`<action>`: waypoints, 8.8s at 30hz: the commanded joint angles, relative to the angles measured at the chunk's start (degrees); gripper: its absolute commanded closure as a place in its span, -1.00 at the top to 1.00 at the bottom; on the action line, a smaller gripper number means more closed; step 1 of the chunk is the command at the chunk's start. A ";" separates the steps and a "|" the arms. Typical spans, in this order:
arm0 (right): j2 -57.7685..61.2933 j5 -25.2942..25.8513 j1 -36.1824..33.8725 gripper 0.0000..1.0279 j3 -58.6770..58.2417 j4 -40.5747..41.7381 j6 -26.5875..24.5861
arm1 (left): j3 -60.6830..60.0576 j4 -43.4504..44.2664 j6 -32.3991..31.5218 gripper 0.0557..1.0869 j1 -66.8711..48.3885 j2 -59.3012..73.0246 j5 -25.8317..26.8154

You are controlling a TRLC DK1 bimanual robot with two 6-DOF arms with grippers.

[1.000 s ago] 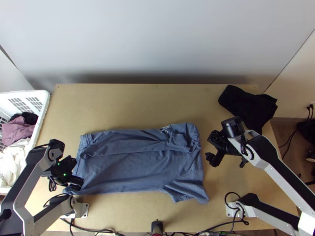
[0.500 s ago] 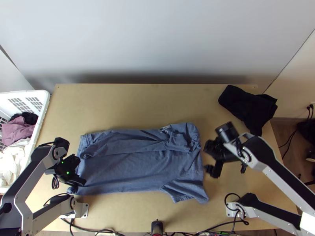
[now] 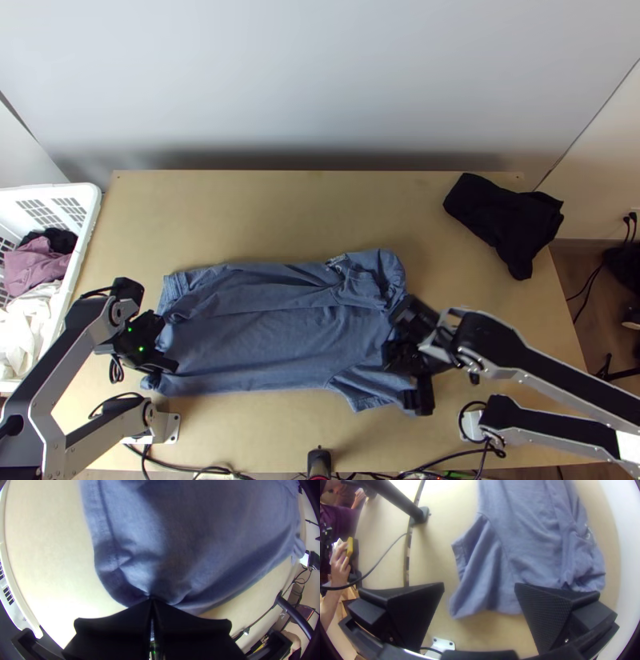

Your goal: Fold the t-shirt

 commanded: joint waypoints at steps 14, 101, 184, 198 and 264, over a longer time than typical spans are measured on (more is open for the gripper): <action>8.22 0.28 16.60 0.90 -6.20 19.98 0.46 | 0.47 0.72 -2.02 -0.93 0.16 -1.99 0.03; 20.26 6.08 -16.54 -0.94 15.24 16.73 -7.45 | 23.58 6.78 -4.31 -0.93 2.27 -2.95 1.53; 21.49 6.26 -20.32 0.91 20.25 9.70 -2.00 | 19.89 13.37 -10.72 0.89 -16.19 4.25 8.91; 33.71 6.26 -13.46 0.91 22.19 13.65 -1.74 | 14.70 17.33 -8.26 0.89 -11.44 10.05 9.17; 23.34 5.20 -26.12 0.91 23.42 7.76 -1.65 | 19.36 18.47 -7.56 0.89 -3.80 13.57 9.70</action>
